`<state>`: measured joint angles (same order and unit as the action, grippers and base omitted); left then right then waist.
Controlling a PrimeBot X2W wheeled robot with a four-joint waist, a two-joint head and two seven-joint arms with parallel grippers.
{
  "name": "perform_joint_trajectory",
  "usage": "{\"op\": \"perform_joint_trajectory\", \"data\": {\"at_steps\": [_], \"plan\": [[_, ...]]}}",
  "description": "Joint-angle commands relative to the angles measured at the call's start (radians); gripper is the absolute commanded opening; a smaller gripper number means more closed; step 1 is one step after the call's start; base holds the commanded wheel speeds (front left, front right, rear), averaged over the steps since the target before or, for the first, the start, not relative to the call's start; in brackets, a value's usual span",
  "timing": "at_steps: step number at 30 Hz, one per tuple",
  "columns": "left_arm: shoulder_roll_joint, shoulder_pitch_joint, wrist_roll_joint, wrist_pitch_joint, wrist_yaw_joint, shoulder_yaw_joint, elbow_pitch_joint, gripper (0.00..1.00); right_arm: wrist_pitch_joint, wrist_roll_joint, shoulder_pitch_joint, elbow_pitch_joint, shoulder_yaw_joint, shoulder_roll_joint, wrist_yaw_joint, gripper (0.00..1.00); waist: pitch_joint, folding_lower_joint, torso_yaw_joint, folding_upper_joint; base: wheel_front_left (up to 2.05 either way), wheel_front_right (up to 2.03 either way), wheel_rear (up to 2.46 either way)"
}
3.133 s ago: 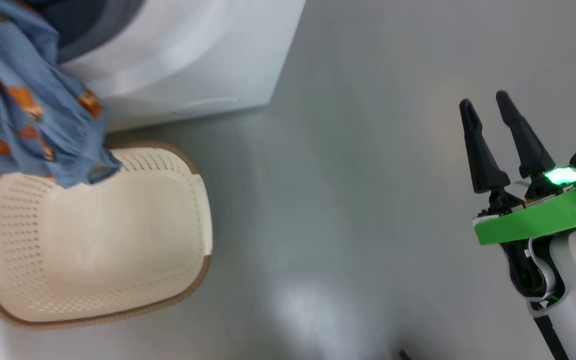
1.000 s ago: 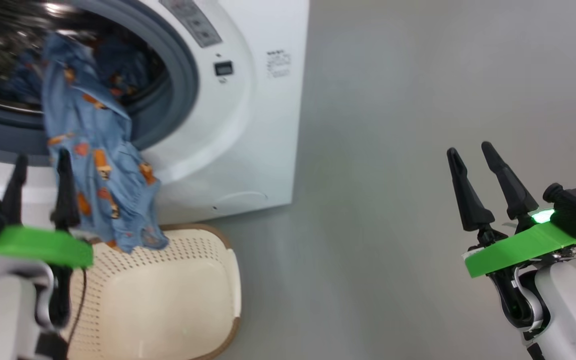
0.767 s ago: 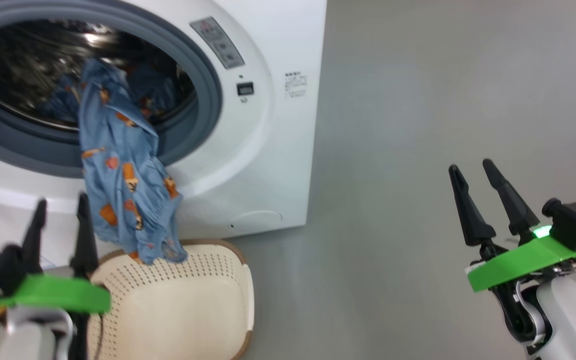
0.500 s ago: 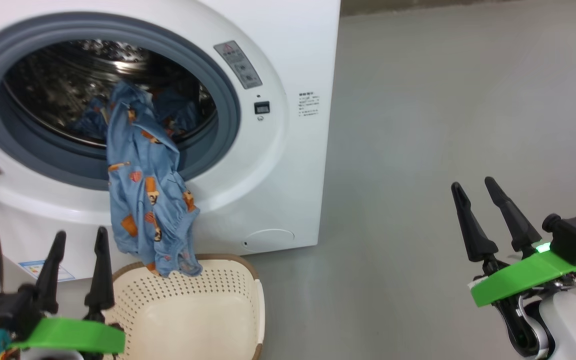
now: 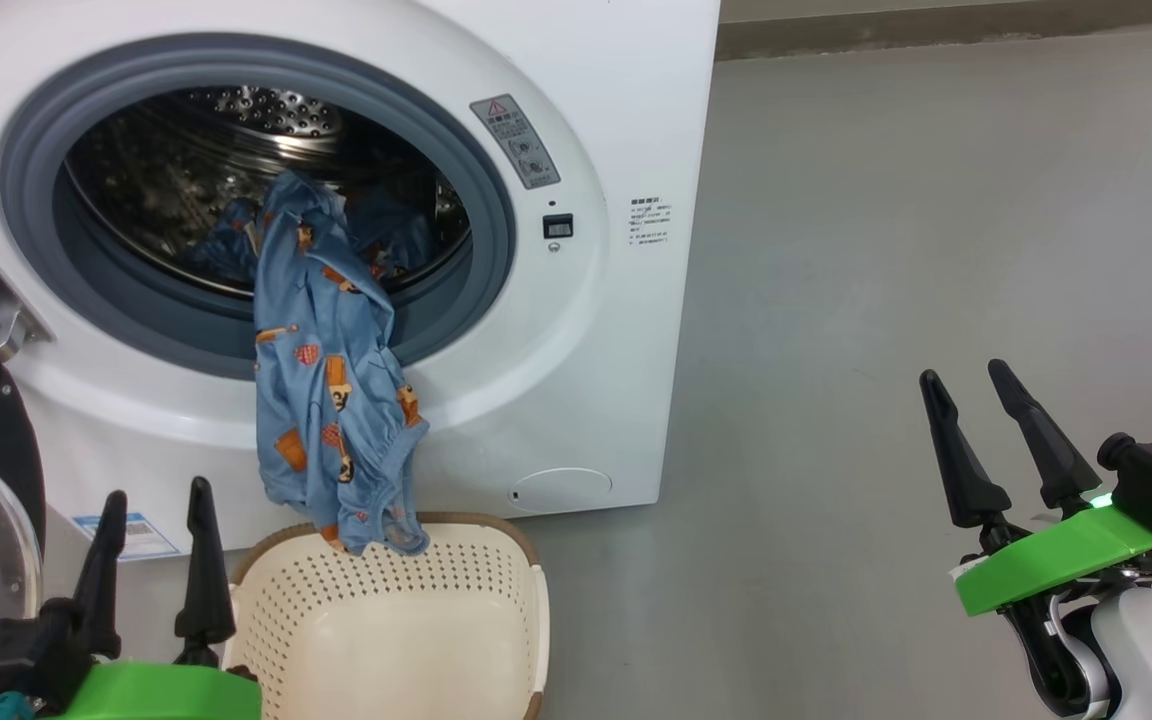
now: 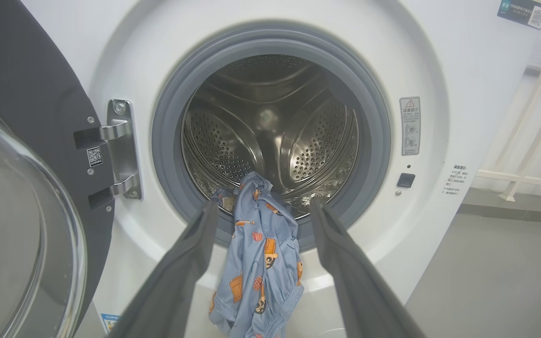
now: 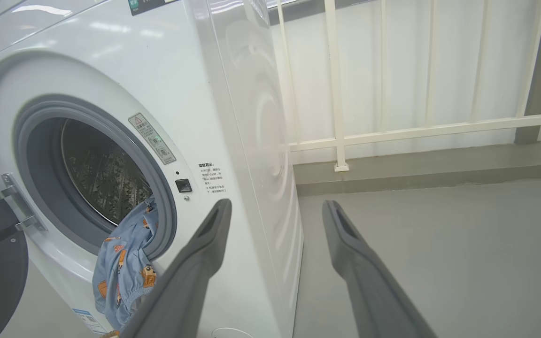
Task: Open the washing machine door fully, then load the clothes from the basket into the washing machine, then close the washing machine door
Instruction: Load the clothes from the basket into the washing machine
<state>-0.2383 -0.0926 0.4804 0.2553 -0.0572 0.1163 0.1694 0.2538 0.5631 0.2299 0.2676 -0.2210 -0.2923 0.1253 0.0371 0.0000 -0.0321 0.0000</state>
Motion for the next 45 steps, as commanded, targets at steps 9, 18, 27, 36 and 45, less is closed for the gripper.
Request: {"op": "perform_joint_trajectory", "data": {"at_steps": [9, 18, 27, 36, 45], "plan": [[-0.018, -0.017, -0.009, 0.004, -0.010, -0.027, -0.031, 1.00, 0.008, -0.007, -0.002, -0.016, -0.011, -0.019, 0.005, 1.00, 0.010, 0.0000, 0.000, 0.0000, 0.00, 0.00, 0.00], [-0.017, -0.025, -0.003, 0.004, -0.010, -0.026, -0.023, 1.00, 0.008, -0.008, 0.004, -0.015, -0.011, -0.019, 0.005, 1.00, 0.023, 0.0000, -0.002, 0.0000, 0.00, 0.00, 0.00], [0.013, -0.100, 0.032, -0.050, 0.033, 0.023, 0.161, 1.00, 0.008, -0.004, 0.032, -0.029, -0.020, -0.026, 0.005, 1.00, 0.093, 0.0000, -0.017, 0.0000, 0.00, 0.00, 0.00], [0.027, -0.285, 0.061, -0.039, 0.099, 0.031, 0.459, 1.00, 0.008, 0.001, 0.071, -0.052, -0.011, -0.042, 0.005, 1.00, 0.215, 0.0000, -0.057, 0.0000, 0.00, 0.00, 0.00], [0.007, -0.494, 0.076, -0.032, 0.147, 0.034, 0.694, 1.00, 0.008, -0.001, 0.113, -0.085, 0.003, -0.043, 0.005, 1.00, 0.354, 0.0000, -0.099, 0.0000, 0.00, 0.00, 0.00]]}}
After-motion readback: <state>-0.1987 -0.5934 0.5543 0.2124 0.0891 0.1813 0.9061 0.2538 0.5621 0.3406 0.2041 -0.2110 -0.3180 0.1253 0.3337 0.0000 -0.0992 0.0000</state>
